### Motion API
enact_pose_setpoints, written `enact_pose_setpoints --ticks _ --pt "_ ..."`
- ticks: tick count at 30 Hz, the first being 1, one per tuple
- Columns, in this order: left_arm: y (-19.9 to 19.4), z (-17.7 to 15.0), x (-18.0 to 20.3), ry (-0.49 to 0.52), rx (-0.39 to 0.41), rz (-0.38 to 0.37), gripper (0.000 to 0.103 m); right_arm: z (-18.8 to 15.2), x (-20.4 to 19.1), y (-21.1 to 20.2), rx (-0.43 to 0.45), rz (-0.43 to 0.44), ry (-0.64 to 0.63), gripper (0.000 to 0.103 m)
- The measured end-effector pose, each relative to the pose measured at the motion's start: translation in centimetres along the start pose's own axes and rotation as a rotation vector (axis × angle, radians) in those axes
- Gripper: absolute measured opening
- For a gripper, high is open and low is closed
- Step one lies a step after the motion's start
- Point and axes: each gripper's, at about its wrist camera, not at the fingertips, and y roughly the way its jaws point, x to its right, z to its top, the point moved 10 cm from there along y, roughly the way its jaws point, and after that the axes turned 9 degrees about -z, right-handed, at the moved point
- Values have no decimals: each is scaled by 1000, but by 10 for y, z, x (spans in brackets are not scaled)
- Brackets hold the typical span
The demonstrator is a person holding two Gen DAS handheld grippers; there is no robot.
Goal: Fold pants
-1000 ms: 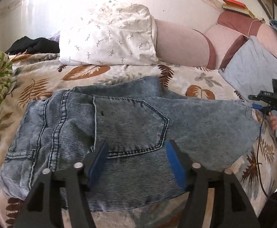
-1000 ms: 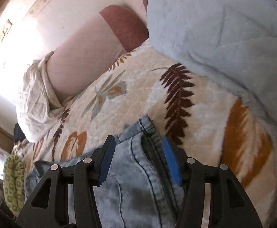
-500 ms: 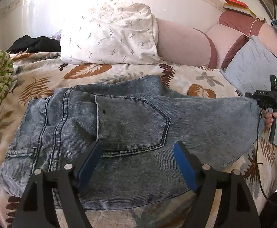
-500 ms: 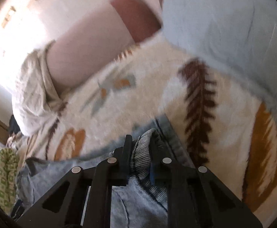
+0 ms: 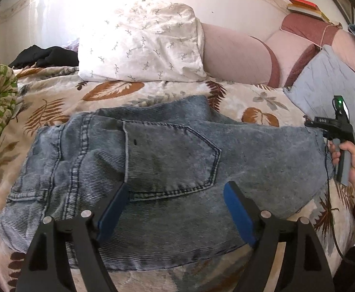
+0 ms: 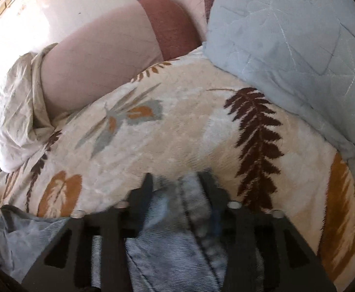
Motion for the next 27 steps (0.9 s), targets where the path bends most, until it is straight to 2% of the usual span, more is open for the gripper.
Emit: enact_pose_setpoints --ticks 3,4,8,11,13,16,19,20,22,24,26,27 --pt "-3 3 -7 -30 12 -1 82 0 2 -11 1 -66 -16 52" --pt "-4 4 -9 -37 15 1 82 1 2 -16 7 -62 -7 52" --pt "-5 7 -19 -71 24 20 82 1 -15 -52 43 10 -7 55" --pt "-2 5 -23 -85 14 32 83 -9 -34 -70 32 68 -38 55" --pt "2 3 -24 -78 2 47 83 -23 -45 -76 -3 102 -47 55" --pt "10 -3 -20 -11 -44 97 86 -43 -42 -70 -75 88 -43 55" --pt "17 -10 -16 53 -80 139 86 -63 -23 -49 -172 -13 -24 54" --pt "16 -9 -14 59 -79 137 86 -69 -12 -40 -205 -51 4 51" --pt "11 -4 -9 44 -54 99 86 -66 -10 -44 -192 -61 22 51" --pt "3 5 -4 36 -13 66 86 -59 -22 -58 -138 -91 -29 53" --pt "-2 12 -2 45 19 68 86 -54 -48 -70 -95 -52 -80 53" --pt "-3 14 -3 50 28 78 86 -53 -71 -78 -80 -2 -118 53"
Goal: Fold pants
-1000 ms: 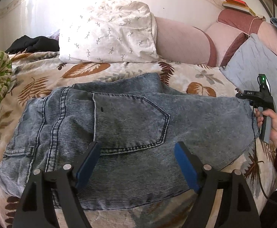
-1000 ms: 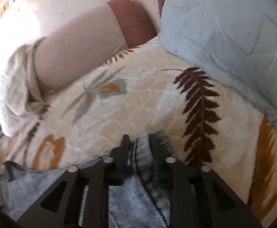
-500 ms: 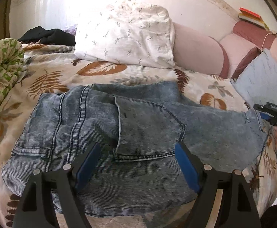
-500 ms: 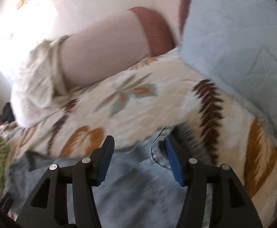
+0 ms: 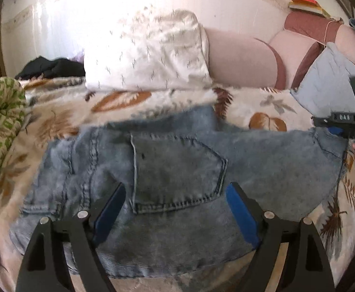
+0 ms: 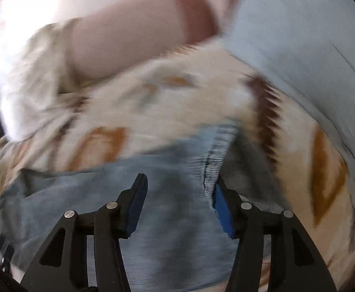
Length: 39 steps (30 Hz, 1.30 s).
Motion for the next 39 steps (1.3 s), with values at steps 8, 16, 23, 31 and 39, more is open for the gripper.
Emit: enact_pose_setpoints --ticks 8,16,23,31,39 --pt "7 -11 20 54 -76 -84 88 -3 -192 -10 -47 355 -261 53" --pt "23 -36 -1 -39 -218 -77 89 -8 -296 14 -125 430 -416 53" --pt "24 -39 -7 -36 -223 -45 85 -33 -317 52 -267 346 -544 28" --pt "23 -43 -11 -22 -219 8 70 -30 -322 47 -242 326 -606 10" --pt "28 -48 -7 48 -221 61 69 -41 -323 82 -286 269 -581 11"
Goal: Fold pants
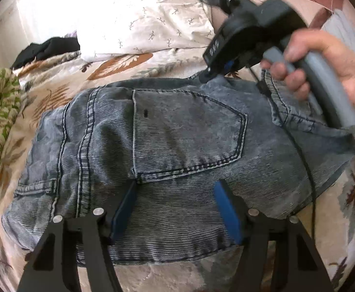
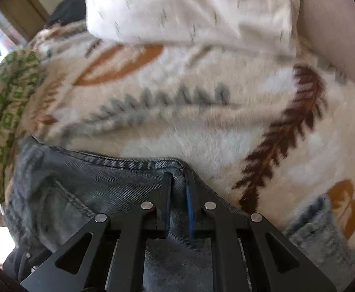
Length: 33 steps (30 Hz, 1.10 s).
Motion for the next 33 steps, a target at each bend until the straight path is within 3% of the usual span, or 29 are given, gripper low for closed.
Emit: enact_pose_setpoints --ticks 1,3,5,8,11,19,23,25,26,27,33 --pt "-1 0 0 7 1 5 69 0 0 -4 9 5 1 13" --pt "-2 0 0 3 3 3 70 -3 5 -17 4 20 43 31" --pt "-4 0 0 -5 2 1 70 -6 17 -41 40 51 87 31" --pt "-3 0 -1 -6 1 12 71 -23 47 -93 143 55 117 41" --pt "-3 1 -1 -13 0 17 71 -57 61 -118 149 21 76 47" --pt "-2 1 -3 -4 3 21 71 -123 21 -92 55 -79 -137 48" --pt "-2 1 -3 -4 2 20 72 -130 23 -66 45 -266 -219 48" --pt "-2 1 -2 -1 2 21 72 -135 33 -55 22 -294 -197 43" --pt "-3 1 -2 -2 3 19 72 -135 36 -53 28 -275 -172 32" --pt "-3 0 -2 -1 2 20 72 -134 40 -57 43 -257 -139 15" --pt "-3 0 -3 2 4 27 72 -131 84 -104 169 -149 137 9"
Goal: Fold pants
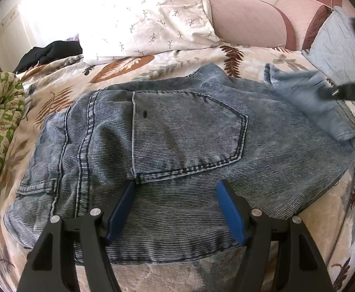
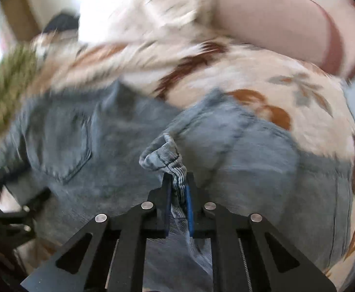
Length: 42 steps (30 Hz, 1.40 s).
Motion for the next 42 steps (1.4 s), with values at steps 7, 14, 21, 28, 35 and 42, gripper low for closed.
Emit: enact_pose_setpoints --ticks 7,14,21,28,35,42 --pt "1 1 0 5 1 6 72 -27 169 -55 152 105 611 9" --pt "3 1 1 20 6 24 74 -128 272 -38 87 187 1038 12" --pt "2 1 0 18 4 20 74 -114 275 -59 124 -79 939 47" --pt "-1 1 1 21 14 27 75 -53 248 -49 188 -21 826 47" --pt "-6 5 0 -16 30 -3 78 -29 244 18 73 -48 770 45" --pt "-7 6 -3 -38 36 0 78 -27 260 24 96 -72 776 46"
